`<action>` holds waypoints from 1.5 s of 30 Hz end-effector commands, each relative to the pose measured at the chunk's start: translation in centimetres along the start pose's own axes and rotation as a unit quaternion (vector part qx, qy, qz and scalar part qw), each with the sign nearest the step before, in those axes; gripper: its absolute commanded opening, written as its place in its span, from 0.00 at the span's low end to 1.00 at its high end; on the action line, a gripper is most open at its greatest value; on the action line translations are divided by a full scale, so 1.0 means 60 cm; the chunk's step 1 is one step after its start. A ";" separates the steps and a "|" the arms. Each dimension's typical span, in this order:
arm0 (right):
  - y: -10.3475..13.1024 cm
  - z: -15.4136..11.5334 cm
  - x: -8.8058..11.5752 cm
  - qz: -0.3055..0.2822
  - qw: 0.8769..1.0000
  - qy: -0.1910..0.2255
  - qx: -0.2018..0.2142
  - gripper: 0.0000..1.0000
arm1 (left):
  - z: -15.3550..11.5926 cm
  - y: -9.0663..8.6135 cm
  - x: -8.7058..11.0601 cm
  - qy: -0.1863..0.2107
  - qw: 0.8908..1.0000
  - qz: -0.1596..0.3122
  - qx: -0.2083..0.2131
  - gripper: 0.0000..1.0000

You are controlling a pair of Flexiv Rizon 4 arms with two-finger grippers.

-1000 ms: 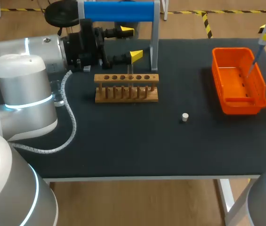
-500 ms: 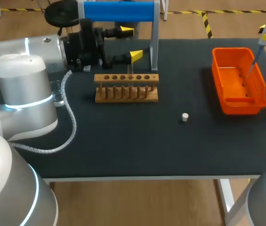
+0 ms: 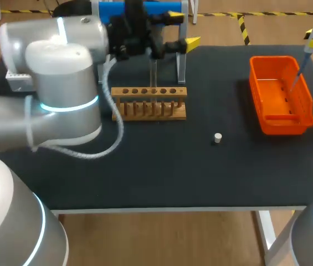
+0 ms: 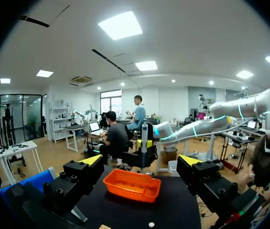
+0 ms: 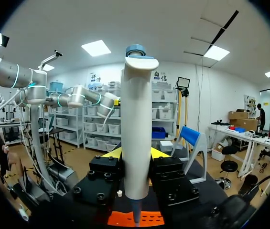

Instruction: Invert the test tube, pick up the pipette, mount the tip to pipette, aspirate from beaker and dispense into the tube, eject the tip, return the pipette, and cap with the stopper.

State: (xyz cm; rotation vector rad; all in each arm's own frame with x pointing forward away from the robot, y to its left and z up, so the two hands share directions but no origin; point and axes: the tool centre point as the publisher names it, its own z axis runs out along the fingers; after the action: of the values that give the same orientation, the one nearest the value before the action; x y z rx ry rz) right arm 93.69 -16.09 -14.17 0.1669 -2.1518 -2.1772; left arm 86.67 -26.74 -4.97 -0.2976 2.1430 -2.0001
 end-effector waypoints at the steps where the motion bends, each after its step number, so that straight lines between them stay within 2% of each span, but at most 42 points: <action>1: 0.001 -0.001 -0.001 0.000 1.000 0.001 0.001 0.00 | 0.165 -0.023 -0.016 0.014 0.999 -0.002 -0.030 1.00; 6: 0.001 -0.001 -0.001 0.000 1.000 0.001 0.001 0.00 | 0.234 -0.033 -0.017 0.043 0.998 0.001 -0.041 1.00; 10: 0.001 -0.001 -0.001 0.000 1.000 0.001 0.001 0.00 | 0.270 -0.036 -0.016 0.054 0.997 0.001 -0.048 1.00; 19: 0.001 -0.001 -0.001 0.000 1.000 0.001 0.001 0.00 | 0.315 -0.039 -0.019 0.083 0.995 0.004 -0.063 1.00; 20: 0.001 -0.001 -0.001 0.000 1.000 0.001 0.001 0.00 | 0.315 -0.039 -0.019 0.083 0.995 0.004 -0.063 0.45; 21: 0.001 -0.001 -0.001 0.000 1.000 0.001 0.001 0.00 | 0.315 -0.039 -0.019 0.083 0.995 0.004 -0.063 0.00; 45: 0.001 -0.001 -0.001 0.000 1.000 0.001 0.001 0.00 | 0.315 -0.039 -0.019 0.083 0.995 0.004 -0.063 0.00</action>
State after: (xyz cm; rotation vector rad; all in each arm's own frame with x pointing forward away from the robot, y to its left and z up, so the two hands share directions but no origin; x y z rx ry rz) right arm 93.69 -16.08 -14.17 0.1669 -2.1518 -2.1771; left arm 92.92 -44.73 -3.99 -0.1493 2.3648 -1.9528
